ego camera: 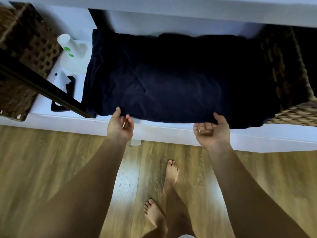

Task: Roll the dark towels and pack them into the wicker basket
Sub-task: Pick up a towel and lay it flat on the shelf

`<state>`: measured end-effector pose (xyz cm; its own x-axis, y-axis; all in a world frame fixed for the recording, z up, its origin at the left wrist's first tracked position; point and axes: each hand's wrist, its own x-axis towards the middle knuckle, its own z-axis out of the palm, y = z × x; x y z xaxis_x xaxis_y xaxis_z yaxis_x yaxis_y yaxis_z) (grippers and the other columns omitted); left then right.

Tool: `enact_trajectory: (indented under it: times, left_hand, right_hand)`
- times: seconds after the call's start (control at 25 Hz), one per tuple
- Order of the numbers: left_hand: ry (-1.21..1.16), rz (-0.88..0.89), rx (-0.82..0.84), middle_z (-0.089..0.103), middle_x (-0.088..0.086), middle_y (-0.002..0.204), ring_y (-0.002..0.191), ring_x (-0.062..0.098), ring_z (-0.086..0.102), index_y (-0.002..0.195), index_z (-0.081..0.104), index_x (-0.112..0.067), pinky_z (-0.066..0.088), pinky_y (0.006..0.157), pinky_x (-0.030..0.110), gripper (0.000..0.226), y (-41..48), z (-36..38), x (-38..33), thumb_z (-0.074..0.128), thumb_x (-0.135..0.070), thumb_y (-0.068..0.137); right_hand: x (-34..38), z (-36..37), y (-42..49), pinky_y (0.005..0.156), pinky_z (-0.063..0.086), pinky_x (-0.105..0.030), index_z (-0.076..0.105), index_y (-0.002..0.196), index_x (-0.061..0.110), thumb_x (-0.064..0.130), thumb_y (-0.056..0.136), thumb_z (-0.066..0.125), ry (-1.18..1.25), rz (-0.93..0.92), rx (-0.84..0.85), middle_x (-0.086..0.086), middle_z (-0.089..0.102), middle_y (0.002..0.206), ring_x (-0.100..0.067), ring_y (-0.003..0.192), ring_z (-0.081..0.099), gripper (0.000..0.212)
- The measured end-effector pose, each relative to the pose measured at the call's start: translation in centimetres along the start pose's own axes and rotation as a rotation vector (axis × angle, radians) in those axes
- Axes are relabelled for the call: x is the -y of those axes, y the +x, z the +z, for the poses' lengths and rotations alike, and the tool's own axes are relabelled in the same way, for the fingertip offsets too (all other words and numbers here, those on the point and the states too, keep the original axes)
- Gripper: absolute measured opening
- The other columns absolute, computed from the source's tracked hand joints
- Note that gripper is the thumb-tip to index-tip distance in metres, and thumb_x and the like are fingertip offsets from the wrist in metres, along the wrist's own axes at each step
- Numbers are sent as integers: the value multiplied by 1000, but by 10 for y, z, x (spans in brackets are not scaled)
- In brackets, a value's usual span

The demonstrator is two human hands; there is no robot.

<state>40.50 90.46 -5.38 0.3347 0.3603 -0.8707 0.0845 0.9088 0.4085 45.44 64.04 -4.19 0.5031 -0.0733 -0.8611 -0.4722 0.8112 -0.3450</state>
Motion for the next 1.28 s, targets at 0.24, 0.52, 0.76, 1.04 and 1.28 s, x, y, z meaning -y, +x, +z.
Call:
enact_trajectory:
  times: [0.24,0.52,0.76,1.04,1.28]
  left_hand:
    - [17,80,22,62,-4,54,40,6,55,92,61,-14,55,63,22,14,6,14,-37,63,-27,97]
    - [15,80,51,73,-3,76,66,16,71,93,70,-17,60,70,31,11,15,6,-57,65,-27,92]
    - [-50,204,171,74,-5,98,77,12,68,114,68,-21,53,62,21,28,17,4,-73,66,-37,92]
    - [-59,142,64,77,5,103,94,22,74,118,68,-14,61,72,36,29,0,15,-64,61,-33,97]
    - [-278,297,267,77,11,97,88,25,75,111,69,-6,61,70,35,27,-122,10,-103,57,-27,99]
  right_hand:
    - [48,0,18,65,46,-13,62,85,17,26,92,70,-45,-38,-27,7,58,56,-7,45,33,14]
    - [83,-14,31,90,58,-39,68,122,19,37,82,74,19,-26,51,-3,74,111,-23,99,72,45]
    - [118,3,15,94,56,-40,67,124,22,40,94,61,-180,-311,216,-2,72,122,-24,112,69,35]
    - [129,3,17,73,58,-37,58,133,19,31,94,65,-364,-225,74,-4,76,113,-24,106,69,41]
    - [161,11,-75,102,51,-32,71,120,14,24,77,80,139,-252,356,-4,69,127,-20,118,66,45]
